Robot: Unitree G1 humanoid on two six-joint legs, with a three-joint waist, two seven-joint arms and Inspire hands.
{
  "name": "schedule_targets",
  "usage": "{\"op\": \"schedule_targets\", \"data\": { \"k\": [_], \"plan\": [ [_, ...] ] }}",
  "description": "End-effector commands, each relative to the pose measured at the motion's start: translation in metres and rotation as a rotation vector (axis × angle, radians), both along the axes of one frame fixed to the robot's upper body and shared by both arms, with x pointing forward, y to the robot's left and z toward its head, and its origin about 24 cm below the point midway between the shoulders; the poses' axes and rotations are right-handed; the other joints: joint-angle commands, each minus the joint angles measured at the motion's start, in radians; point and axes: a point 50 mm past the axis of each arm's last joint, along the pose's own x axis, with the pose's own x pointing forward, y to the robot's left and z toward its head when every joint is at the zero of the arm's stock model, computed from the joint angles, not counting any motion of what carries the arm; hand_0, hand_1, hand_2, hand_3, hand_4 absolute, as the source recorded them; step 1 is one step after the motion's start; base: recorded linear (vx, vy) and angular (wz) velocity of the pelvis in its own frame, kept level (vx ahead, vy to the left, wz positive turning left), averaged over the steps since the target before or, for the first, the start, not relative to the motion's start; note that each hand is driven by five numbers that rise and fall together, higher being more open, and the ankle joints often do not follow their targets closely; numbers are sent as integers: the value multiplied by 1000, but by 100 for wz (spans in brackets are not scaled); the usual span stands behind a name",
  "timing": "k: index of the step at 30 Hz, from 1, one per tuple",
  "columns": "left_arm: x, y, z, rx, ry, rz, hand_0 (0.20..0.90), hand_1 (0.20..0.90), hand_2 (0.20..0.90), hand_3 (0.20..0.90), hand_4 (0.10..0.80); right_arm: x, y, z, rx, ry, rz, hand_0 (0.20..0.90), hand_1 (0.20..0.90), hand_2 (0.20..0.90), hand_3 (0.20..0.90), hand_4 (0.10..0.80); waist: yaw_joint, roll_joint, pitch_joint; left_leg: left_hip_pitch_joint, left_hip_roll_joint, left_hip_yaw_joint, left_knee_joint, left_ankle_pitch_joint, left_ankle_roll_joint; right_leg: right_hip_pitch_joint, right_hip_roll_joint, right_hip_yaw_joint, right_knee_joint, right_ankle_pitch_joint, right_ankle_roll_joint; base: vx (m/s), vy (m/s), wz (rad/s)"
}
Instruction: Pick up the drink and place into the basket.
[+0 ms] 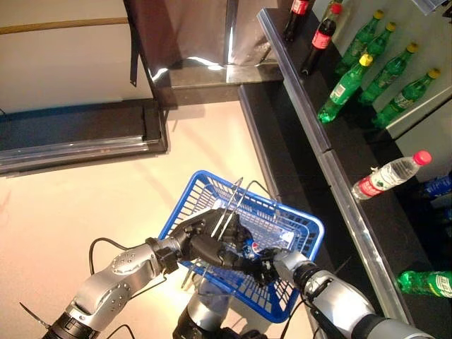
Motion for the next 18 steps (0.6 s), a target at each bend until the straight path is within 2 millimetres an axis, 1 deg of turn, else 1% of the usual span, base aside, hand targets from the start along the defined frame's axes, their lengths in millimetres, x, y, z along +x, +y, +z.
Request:
{"op": "schedule_targets", "data": {
  "k": [1,2,3,5,6,7,8,11,13,14,15,16,17,18],
  "plan": [
    [-24,-27,166,-572,-816,-249,300,300,300,200,100,-5,-30,-5,-89,-24,-84,900,900,900,900,800,0,24,-40,-16,-19,49,37,-6,87,-13,61,-8,-31,132,-86,-7,-31,1],
    [-22,-23,167,-567,-821,-227,300,300,300,200,100,7,-29,5,-78,-107,-87,900,900,900,900,800,-4,18,-36,-15,-16,52,36,-7,87,-13,63,-7,-32,133,-85,0,0,0],
    [-22,-23,167,-566,-822,-224,300,300,300,200,100,9,-28,7,-77,-122,-86,900,900,900,900,800,-5,17,-35,-15,-16,52,35,-7,87,-13,64,-6,-32,134,-84,0,0,0],
    [-20,-18,166,-569,-820,-196,300,300,300,200,100,20,-24,18,-59,-214,-82,900,900,900,900,800,-11,10,-30,-14,-13,53,33,-8,86,-15,66,-3,-34,136,-82,0,0,0],
    [-19,-15,165,-582,-808,-176,300,300,300,200,100,27,-20,28,-45,-257,-71,900,900,900,900,800,-16,6,-27,-13,-9,55,31,-8,86,-17,66,-2,-35,138,-81,-45,-8,-1],
    [-17,-8,162,-603,-781,-132,300,300,300,200,100,32,-11,42,-14,-335,-50,900,900,900,900,800,-28,-1,-22,-13,-5,61,30,-8,85,-22,67,3,-34,139,-81,-36,-2,-2],
    [-17,-8,162,-604,-780,-131,300,300,300,200,100,31,-11,41,-16,-333,-50,900,900,900,900,800,-28,0,-24,-13,-5,61,30,-8,85,-22,67,3,-34,139,-81,-41,-1,-8],
    [-16,6,152,-618,-768,-43,300,300,300,200,100,29,-6,64,-9,-453,7,900,900,900,900,800,-55,-17,-14,-12,3,76,24,-9,85,-31,70,14,-36,144,-77,-45,-2,-12],
    [-19,16,146,-651,-755,24,300,300,300,200,100,19,-11,74,1,-525,55,900,900,900,900,800,-77,-28,-10,-12,9,88,19,-7,86,-42,73,25,-36,146,-73,-74,-3,-16],
    [-20,22,143,-654,-757,66,300,300,300,200,100,15,-13,83,12,-562,76,900,900,900,900,800,-88,-34,-8,-10,13,95,14,-7,86,-45,76,31,-39,148,-71,-65,-6,-16],
    [-21,31,137,-655,-746,129,300,300,300,200,100,9,-17,93,50,-608,94,900,900,900,900,800,-103,-40,-6,-4,18,106,6,-6,85,-48,80,40,-44,150,-68,-42,-4,-19],
    [-20,34,135,-653,-741,153,300,300,300,200,100,7,-18,97,65,-619,100,900,900,900,900,800,-108,-41,-7,-1,20,109,3,-6,85,-48,82,44,-45,150,-68,-24,10,-26],
    [-17,42,130,-642,-731,221,300,300,300,200,100,3,-19,103,104,-639,114,900,900,900,900,800,-120,-44,-11,3,23,115,-3,-3,85,-49,85,50,-50,152,-68,-66,65,-22],
    [-14,49,127,-627,-726,277,300,300,300,200,100,1,-20,108,147,-666,118,900,900,900,900,800,-129,-42,-14,-5,21,121,-5,19,88,-54,83,40,-57,170,-74,-63,63,-20]
  ]
}}
